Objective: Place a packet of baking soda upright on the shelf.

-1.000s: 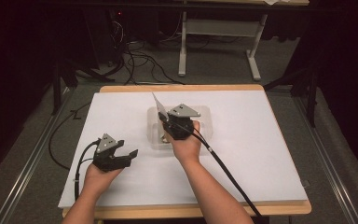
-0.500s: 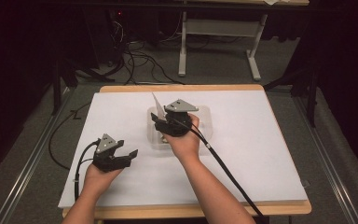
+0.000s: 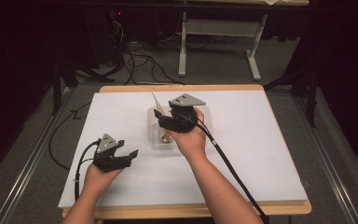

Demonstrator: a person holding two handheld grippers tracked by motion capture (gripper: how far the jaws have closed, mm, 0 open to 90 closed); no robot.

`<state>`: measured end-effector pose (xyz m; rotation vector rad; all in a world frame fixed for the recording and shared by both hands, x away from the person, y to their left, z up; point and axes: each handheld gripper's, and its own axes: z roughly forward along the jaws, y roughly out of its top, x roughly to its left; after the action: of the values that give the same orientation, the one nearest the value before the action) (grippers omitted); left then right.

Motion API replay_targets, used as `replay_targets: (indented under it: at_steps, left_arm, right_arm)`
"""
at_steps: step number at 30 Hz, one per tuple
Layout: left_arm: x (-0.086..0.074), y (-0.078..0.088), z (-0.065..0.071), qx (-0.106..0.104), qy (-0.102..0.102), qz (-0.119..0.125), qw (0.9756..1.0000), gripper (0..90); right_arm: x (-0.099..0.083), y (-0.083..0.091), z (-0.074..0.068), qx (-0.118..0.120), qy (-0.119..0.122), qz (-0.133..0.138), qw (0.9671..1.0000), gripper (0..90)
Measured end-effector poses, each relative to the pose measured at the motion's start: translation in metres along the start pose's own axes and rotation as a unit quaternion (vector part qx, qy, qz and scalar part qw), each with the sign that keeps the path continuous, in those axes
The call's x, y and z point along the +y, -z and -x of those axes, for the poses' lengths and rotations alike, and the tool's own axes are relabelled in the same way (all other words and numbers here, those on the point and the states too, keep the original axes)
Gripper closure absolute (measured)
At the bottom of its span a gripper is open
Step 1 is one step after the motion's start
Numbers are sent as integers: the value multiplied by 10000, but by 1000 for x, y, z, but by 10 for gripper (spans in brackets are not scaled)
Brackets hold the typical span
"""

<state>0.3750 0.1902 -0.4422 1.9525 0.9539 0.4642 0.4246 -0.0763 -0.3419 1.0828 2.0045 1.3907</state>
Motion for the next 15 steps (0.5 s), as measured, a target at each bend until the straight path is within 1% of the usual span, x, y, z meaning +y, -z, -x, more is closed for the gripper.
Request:
replay_targets:
  at_steps: [3, 8, 13, 15]
  left_arm:
    - [0, 0, 0, 0, -8, 11, 10000, 300]
    - [0, -1, -1, 9, -27, -37, 10000, 300]
    - [0, -1, 0, 14, -36, -27, 10000, 300]
    - [0, 0, 0, 19, 10, -18, 10000, 300]
  right_arm:
    - [4, 6, 4, 7, -51, 46, 10000, 376]
    - [10, 19, 11, -54, -34, 150, 9999, 383]
    - [11, 34, 21, -113, -35, 158, 9998, 403]
    - [10, 40, 26, -148, 6, 170, 9997, 421]
